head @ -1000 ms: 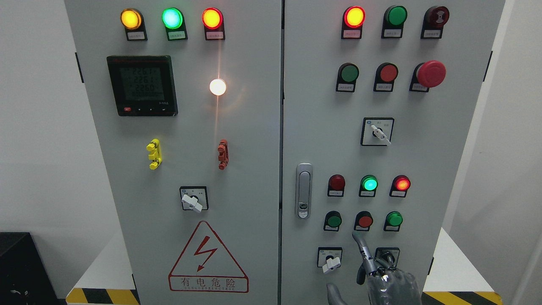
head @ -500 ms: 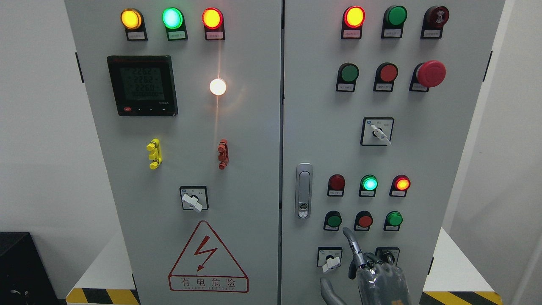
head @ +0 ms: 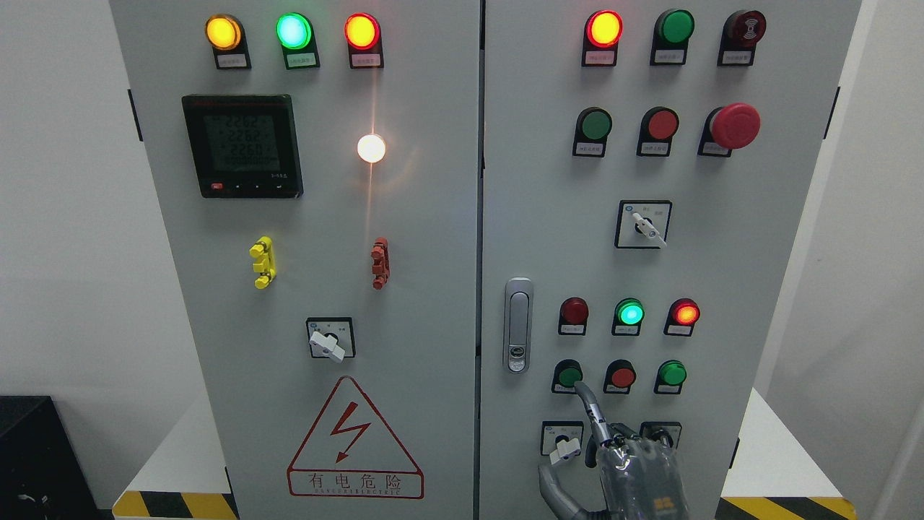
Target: Press green start button
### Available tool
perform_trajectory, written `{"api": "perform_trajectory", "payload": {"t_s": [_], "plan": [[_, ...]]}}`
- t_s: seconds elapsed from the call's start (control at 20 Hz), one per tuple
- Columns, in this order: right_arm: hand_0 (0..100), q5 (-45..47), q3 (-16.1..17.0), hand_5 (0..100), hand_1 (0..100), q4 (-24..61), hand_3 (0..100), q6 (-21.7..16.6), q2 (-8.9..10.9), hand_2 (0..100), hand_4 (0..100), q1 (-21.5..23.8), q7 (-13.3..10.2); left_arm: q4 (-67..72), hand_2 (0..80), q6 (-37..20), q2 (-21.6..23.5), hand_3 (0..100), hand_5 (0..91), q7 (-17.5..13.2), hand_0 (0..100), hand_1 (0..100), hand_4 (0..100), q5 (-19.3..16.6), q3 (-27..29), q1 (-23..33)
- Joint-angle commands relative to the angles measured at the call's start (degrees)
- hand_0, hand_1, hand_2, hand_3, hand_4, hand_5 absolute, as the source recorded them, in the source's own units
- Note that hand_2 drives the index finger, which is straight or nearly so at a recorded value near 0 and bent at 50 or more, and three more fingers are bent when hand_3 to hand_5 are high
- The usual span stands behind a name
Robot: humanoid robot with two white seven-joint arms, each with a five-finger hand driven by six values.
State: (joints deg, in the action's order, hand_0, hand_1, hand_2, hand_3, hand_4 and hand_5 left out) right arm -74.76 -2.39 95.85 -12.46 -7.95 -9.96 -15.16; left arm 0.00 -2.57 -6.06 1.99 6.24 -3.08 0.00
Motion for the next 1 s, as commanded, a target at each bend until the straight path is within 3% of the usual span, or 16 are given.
{"api": "perform_trajectory", "payload": {"t_s": [0.0, 0.95], "plan": [[37, 0.0, -0.2, 92, 33, -3.7, 80, 0.1, -0.04, 0, 80, -1.5, 0.2, -1.6, 0.0, 0.0, 0.0, 0, 0.0, 0.0, 12, 56, 0, 0.0, 0.0, -1.3], [38, 0.3, 0.0, 92, 34, -4.4, 81, 0.5, -0.13, 0, 80, -3.3, 0.3, -1.6, 0.0, 0.0, 0.0, 0, 0.0, 0.0, 12, 56, 0, 0.0, 0.0, -1.3]]}}
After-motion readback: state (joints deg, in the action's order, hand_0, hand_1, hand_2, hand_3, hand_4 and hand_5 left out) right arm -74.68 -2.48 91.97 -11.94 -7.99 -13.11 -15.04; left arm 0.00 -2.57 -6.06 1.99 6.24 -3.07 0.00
